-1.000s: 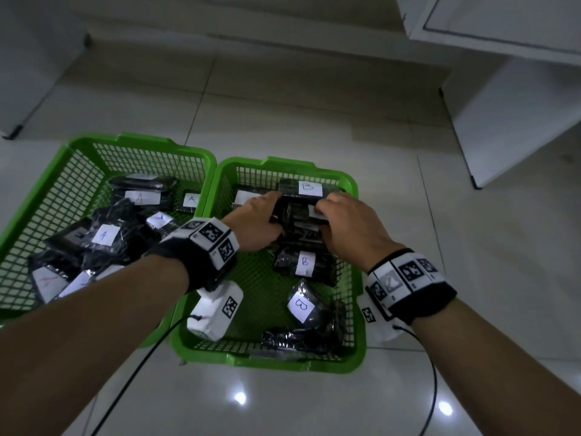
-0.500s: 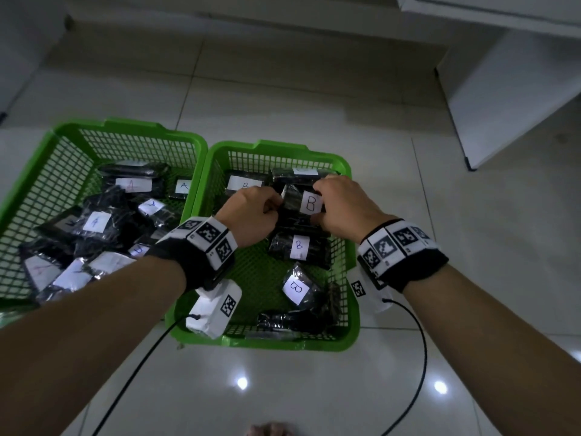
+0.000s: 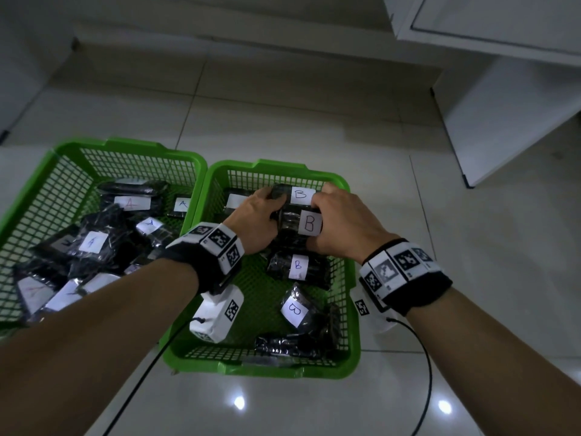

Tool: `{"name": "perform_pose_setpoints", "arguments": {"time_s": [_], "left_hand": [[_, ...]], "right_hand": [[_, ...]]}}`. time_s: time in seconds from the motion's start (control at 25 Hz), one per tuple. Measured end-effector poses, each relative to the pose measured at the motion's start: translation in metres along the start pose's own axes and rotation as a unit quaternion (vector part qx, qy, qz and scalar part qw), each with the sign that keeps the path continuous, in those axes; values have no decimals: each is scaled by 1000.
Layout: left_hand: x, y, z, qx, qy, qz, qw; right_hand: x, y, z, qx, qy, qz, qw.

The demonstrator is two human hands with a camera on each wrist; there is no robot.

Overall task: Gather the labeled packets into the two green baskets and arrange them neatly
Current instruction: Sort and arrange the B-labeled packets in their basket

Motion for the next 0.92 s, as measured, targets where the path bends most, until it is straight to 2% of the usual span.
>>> {"name": "perform_pose_setpoints", "arguments": {"time_s": [0.12, 0.24, 0.6, 0.72, 0.8, 0.84, 0.92], "left_hand": [[2, -7, -1, 13, -14, -32, 999], [4, -12, 0, -10, 18, -69, 997], [1, -6, -4, 4, 51, -48, 998], [2, 0, -14, -22, 104, 2, 994], [2, 8, -24, -65, 141, 21, 988], [0, 13, -29, -92, 133, 25, 987], [-11, 22, -39, -131, 44, 45, 989]], "right_hand": [[-1, 1, 3, -3, 3, -20, 1000], [-3, 3, 6, 1, -8, -19, 1000], [-9, 8, 1, 8, 23, -10, 1000], [-6, 7, -7, 11, 24, 4, 1000], [-6, 3, -19, 6, 31, 28, 999], [-5, 1, -27, 3, 22, 39, 999], [-11, -4, -47, 1, -25, 40, 999]]}}
Point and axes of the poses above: each hand's wrist, its own z-axis towards the middle knuckle, its own x-axis out of the back of the hand, y = z × x, the point moved 1 cm from there along z, towards the middle knuckle, and after that the axes turned 9 degrees about -y, right-handed, at the moved point
